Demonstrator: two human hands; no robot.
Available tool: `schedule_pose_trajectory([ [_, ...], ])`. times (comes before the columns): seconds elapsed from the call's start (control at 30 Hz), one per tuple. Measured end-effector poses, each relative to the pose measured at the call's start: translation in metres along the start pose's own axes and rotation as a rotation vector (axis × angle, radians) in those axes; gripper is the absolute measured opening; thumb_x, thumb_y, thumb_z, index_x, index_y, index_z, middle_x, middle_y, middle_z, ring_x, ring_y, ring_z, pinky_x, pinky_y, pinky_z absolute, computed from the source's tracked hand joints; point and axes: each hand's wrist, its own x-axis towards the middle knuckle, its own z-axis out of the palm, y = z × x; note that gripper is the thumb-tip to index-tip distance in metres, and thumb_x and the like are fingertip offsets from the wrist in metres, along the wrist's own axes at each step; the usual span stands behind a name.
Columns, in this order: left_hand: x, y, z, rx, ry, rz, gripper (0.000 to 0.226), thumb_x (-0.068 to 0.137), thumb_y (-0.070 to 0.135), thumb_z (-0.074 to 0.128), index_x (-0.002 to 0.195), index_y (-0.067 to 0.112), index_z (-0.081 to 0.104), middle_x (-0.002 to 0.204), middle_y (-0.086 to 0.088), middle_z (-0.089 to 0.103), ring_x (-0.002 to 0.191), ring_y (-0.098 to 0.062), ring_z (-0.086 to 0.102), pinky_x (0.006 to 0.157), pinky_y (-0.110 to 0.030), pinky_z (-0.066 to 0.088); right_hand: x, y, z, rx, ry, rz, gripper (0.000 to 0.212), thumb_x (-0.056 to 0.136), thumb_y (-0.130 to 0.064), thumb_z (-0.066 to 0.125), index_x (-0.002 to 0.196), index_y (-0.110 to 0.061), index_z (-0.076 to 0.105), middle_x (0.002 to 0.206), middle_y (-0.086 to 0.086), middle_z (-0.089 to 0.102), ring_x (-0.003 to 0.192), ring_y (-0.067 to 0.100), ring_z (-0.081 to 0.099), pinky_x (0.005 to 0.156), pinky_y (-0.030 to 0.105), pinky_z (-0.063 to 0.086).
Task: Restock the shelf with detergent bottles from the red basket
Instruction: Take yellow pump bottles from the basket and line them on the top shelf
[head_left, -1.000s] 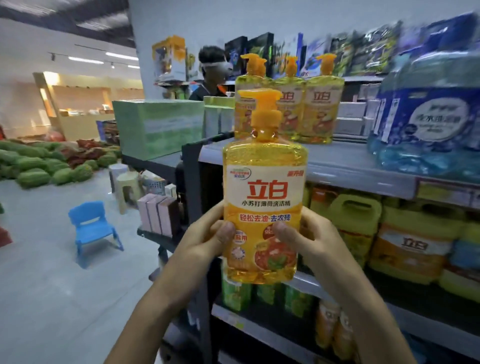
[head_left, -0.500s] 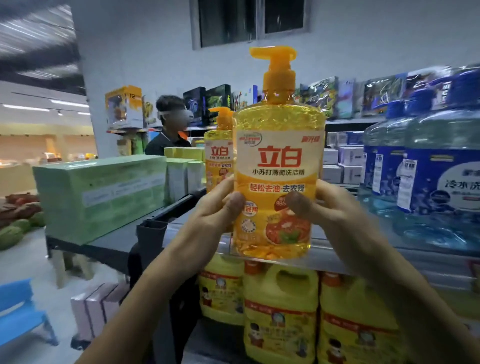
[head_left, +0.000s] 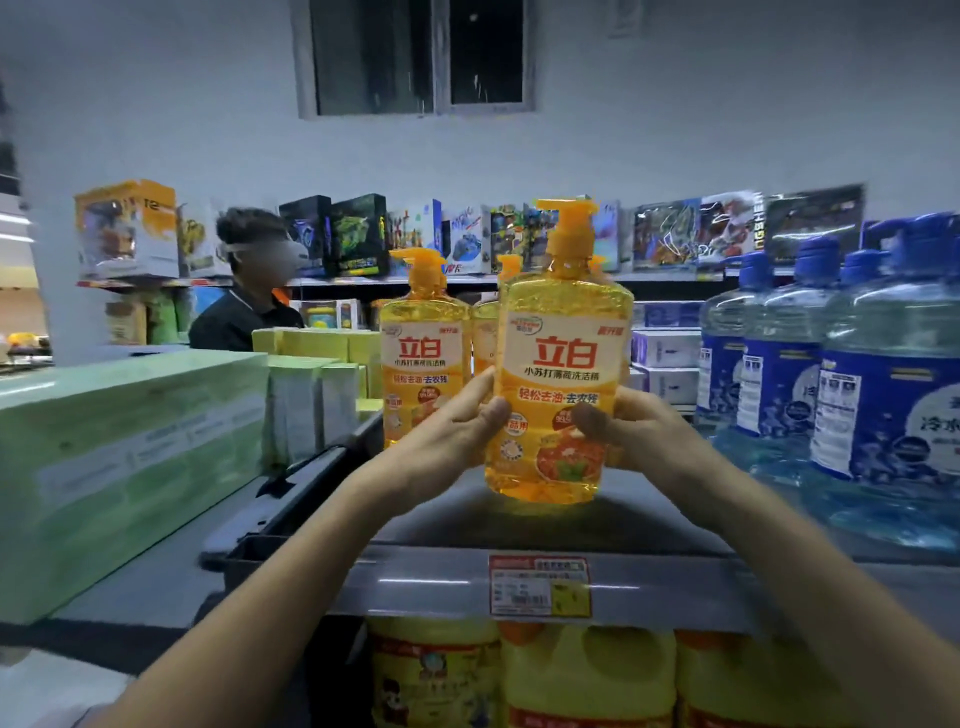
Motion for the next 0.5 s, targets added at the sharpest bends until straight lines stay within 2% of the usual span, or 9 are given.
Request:
schedule_pose_trajectory([
  [0.1, 0.002, -0.014, -0.006, 0.048, -0.012, -0.056, 0.042, 0.098, 0.041, 0.038, 0.139, 0.041, 0.037, 0.126, 0.022, 0.059, 0.121, -0.005, 0.058, 0.105, -0.037, 0.047, 0.007, 0.008, 0.001, -0.040, 0.003, 0.047, 0.035, 0.083, -0.035, 0.063, 0.116, -0.023, 0.064, 0.110, -0.006, 0.075, 0.100, 0.011, 0.073, 0.071, 0.024, 0.059],
  [0.2, 0.005, -0.023, -0.006, 0.101, 0.013, -0.072, 0.056, 0.092, 0.053, 0.041, 0.146, 0.038, 0.033, 0.134, 0.016, 0.057, 0.124, -0.010, 0.056, 0.107, -0.042, 0.046, 0.014, 0.015, 0.003, -0.078, 0.019, 0.081, 0.038, 0.082, -0.040, 0.062, 0.118, -0.026, 0.062, 0.114, -0.006, 0.074, 0.102, 0.011, 0.072, 0.086, 0.034, 0.058],
  [0.23, 0.007, -0.025, -0.006, 0.118, 0.026, -0.094, 0.060, 0.092, 0.053, 0.042, 0.149, 0.036, 0.030, 0.138, 0.011, 0.055, 0.127, -0.014, 0.055, 0.106, -0.042, 0.047, 0.017, 0.017, 0.004, -0.099, 0.017, 0.097, 0.039, 0.082, -0.042, 0.062, 0.119, -0.028, 0.061, 0.114, -0.007, 0.074, 0.104, 0.011, 0.071, 0.090, 0.036, 0.057],
  [0.3, 0.013, -0.027, -0.009, 0.127, 0.070, -0.149, 0.051, 0.101, 0.039, 0.042, 0.150, 0.031, 0.029, 0.141, 0.003, 0.053, 0.129, -0.020, 0.054, 0.101, -0.040, 0.050, 0.023, 0.018, 0.005, -0.157, 0.005, 0.129, 0.039, 0.084, -0.046, 0.061, 0.120, -0.031, 0.060, 0.114, -0.009, 0.073, 0.104, 0.011, 0.070, 0.090, 0.037, 0.056],
  [0.37, 0.021, -0.026, -0.012, 0.215, 0.089, -0.175, 0.035, 0.105, 0.027, 0.039, 0.140, 0.026, 0.042, 0.133, 0.003, 0.058, 0.123, -0.020, 0.057, 0.095, -0.039, 0.054, 0.029, 0.016, 0.006, -0.241, -0.008, 0.148, 0.034, 0.089, -0.048, 0.058, 0.120, -0.033, 0.058, 0.112, -0.012, 0.072, 0.101, 0.007, 0.068, 0.086, 0.031, 0.054],
  [0.43, 0.030, -0.024, -0.012, 0.386, 0.109, -0.184, 0.025, 0.106, 0.030, 0.038, 0.123, 0.021, 0.054, 0.123, 0.002, 0.063, 0.114, -0.019, 0.062, 0.094, -0.041, 0.056, 0.037, 0.010, 0.009, -0.313, -0.027, 0.159, 0.026, 0.097, -0.044, 0.054, 0.120, -0.034, 0.055, 0.112, -0.014, 0.067, 0.098, 0.005, 0.065, 0.087, 0.027, 0.051],
  [0.5, 0.039, -0.024, -0.015, 0.509, 0.146, -0.232, 0.024, 0.105, 0.031, 0.041, 0.114, 0.017, 0.059, 0.116, 0.001, 0.066, 0.108, -0.018, 0.065, 0.095, -0.041, 0.055, 0.048, 0.006, 0.009, -0.369, -0.059, 0.188, 0.026, 0.099, -0.044, 0.052, 0.123, -0.033, 0.051, 0.114, -0.010, 0.066, 0.097, 0.007, 0.064, 0.083, 0.024, 0.051],
])
